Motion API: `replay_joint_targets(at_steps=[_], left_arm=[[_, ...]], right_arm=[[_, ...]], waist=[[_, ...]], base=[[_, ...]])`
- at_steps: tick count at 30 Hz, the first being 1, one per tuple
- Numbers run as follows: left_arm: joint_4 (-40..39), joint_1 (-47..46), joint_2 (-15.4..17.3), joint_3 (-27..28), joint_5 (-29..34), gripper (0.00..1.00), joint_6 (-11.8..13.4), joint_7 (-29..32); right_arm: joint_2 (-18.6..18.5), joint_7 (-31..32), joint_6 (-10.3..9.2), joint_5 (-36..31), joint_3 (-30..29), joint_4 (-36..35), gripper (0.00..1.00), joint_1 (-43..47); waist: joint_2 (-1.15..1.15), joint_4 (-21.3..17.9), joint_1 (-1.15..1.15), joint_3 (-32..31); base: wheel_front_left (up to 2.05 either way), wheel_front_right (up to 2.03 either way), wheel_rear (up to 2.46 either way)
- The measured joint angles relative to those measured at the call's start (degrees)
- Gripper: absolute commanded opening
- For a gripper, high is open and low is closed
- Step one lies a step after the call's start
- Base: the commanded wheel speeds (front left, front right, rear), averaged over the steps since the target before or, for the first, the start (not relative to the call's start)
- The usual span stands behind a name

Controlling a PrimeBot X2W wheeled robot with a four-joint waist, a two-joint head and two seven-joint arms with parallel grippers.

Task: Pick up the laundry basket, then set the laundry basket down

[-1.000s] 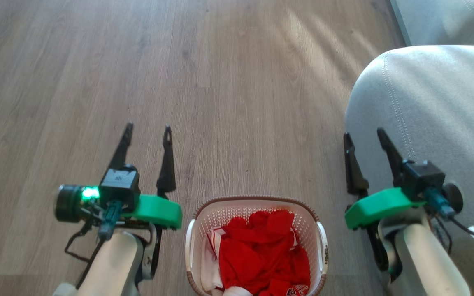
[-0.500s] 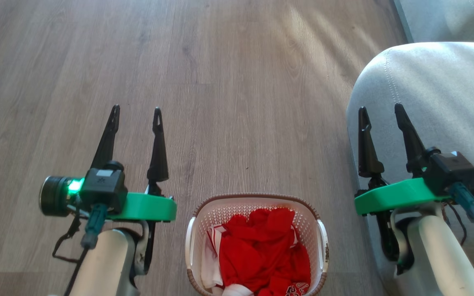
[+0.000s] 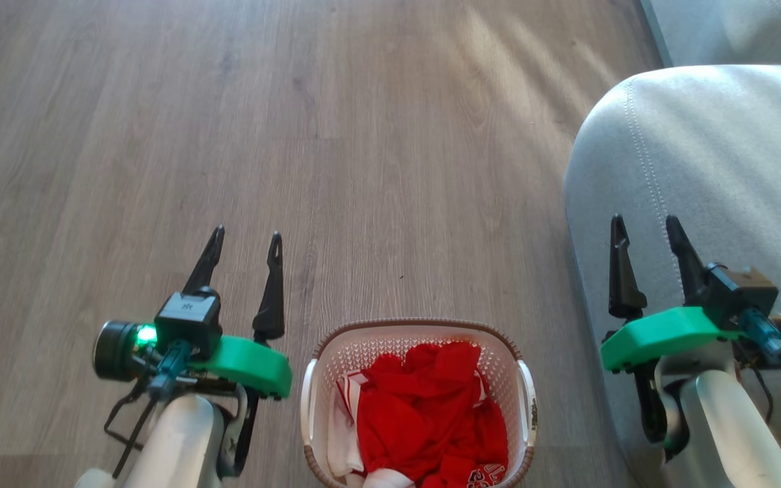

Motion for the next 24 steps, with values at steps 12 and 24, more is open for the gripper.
replay_joint_targets(at_steps=[12,24], left_arm=[[4.0,1.2,-0.1,0.4,-1.9,1.00,0.0,0.0],[5.2,2.7,-0.2,0.7,-3.9,1.00,0.0,0.0]], right_arm=[[0.0,0.0,0.00,0.0,0.4,4.6,1.00,1.2],[0.1,0.0,0.00,-0.5,1.8,6.5,1.00,1.2]], waist=[[0.00,-1.1,0.00,0.4],[0.00,-1.5,0.00,-0.7]], base=[[0.00,0.00,0.00],[0.00,0.00,0.00]])
